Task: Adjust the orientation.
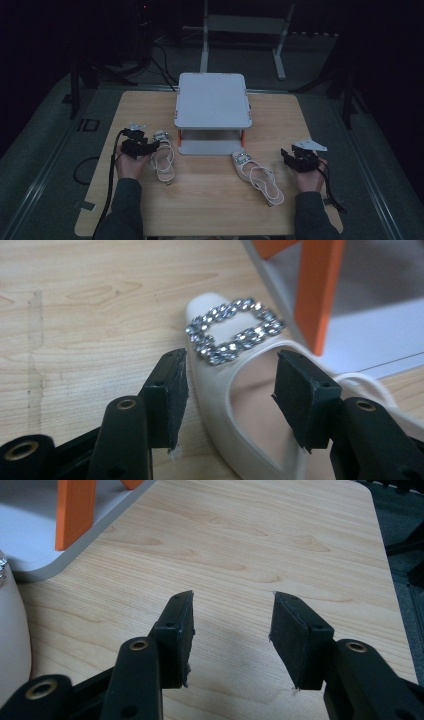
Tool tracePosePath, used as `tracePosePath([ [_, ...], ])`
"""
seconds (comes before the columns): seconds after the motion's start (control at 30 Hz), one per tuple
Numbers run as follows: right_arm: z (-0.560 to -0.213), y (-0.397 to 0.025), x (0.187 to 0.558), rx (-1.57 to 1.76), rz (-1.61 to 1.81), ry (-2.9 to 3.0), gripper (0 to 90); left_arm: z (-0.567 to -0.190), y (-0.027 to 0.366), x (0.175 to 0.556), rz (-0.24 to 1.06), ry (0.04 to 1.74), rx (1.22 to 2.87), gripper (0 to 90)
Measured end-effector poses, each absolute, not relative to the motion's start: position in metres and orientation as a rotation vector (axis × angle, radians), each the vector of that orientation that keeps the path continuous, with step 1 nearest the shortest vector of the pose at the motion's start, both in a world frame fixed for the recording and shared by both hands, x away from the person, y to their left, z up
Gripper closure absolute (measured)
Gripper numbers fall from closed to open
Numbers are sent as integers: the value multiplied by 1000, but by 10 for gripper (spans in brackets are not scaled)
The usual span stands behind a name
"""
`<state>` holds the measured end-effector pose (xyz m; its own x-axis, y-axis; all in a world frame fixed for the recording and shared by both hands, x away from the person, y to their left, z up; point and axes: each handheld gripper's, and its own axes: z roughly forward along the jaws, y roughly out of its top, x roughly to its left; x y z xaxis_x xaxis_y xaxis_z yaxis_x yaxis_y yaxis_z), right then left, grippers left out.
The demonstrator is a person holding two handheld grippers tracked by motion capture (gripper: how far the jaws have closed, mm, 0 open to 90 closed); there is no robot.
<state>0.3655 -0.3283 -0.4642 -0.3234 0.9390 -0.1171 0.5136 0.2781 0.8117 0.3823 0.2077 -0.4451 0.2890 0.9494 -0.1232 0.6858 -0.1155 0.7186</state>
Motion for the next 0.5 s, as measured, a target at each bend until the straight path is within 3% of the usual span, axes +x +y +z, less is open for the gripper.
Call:
tracePosePath([
  [0.5, -464, -328, 365, 1300, 912, 1945, 512, -430, 192, 352, 517, 1461, 1877, 473],
])
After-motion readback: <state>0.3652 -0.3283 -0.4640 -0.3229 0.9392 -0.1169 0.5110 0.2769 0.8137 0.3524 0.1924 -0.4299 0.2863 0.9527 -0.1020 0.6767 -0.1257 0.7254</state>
